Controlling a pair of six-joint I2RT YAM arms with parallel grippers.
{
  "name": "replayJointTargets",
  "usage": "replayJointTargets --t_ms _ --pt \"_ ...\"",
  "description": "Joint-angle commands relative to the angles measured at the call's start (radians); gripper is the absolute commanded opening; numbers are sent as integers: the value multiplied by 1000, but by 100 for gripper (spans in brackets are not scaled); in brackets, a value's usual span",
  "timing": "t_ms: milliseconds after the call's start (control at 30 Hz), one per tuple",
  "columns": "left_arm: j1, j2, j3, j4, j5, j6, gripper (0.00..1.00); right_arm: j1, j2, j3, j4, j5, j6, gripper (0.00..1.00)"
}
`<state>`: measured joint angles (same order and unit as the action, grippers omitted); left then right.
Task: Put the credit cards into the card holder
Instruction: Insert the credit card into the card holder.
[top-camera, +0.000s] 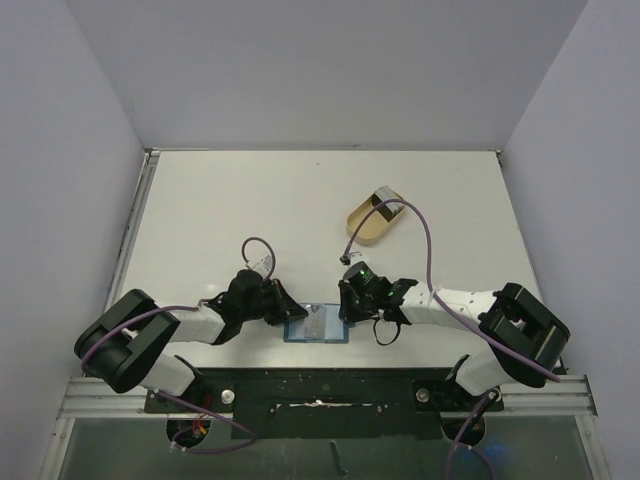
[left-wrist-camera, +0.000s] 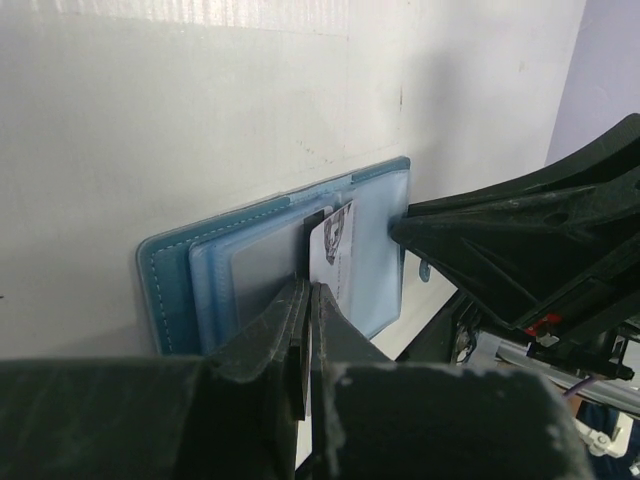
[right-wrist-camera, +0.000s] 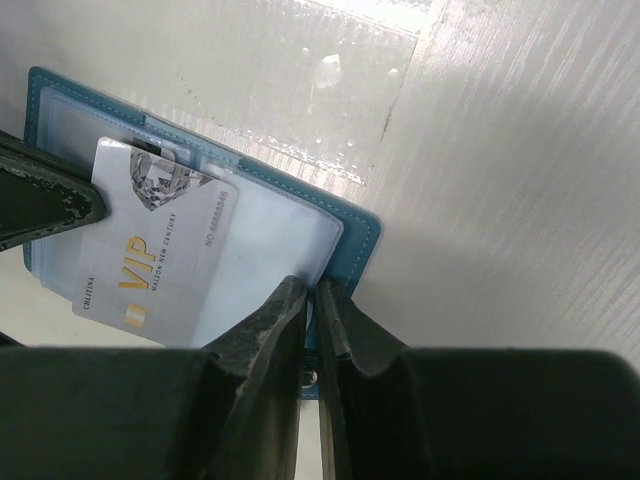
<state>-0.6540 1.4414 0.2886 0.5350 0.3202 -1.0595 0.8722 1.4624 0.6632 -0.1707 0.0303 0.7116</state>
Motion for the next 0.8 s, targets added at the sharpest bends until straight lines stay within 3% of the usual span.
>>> replayJointTargets --t_ms 0,367,500,633,767 --pt "-18 8 -11 63 -56 -43 0 14 14 -7 32 8 46 11" --pt "-103 79 15 155 -150 -113 0 18 -19 -56 78 33 127 12" --pt "-108 77 32 139 -153 -116 1 18 -46 -27 27 48 127 19" --pt "-108 13 46 36 -177 -92 20 19 -101 8 -51 73 108 23" --pt "-108 -19 44 2 -176 -84 29 18 -132 19 -97 93 92 27"
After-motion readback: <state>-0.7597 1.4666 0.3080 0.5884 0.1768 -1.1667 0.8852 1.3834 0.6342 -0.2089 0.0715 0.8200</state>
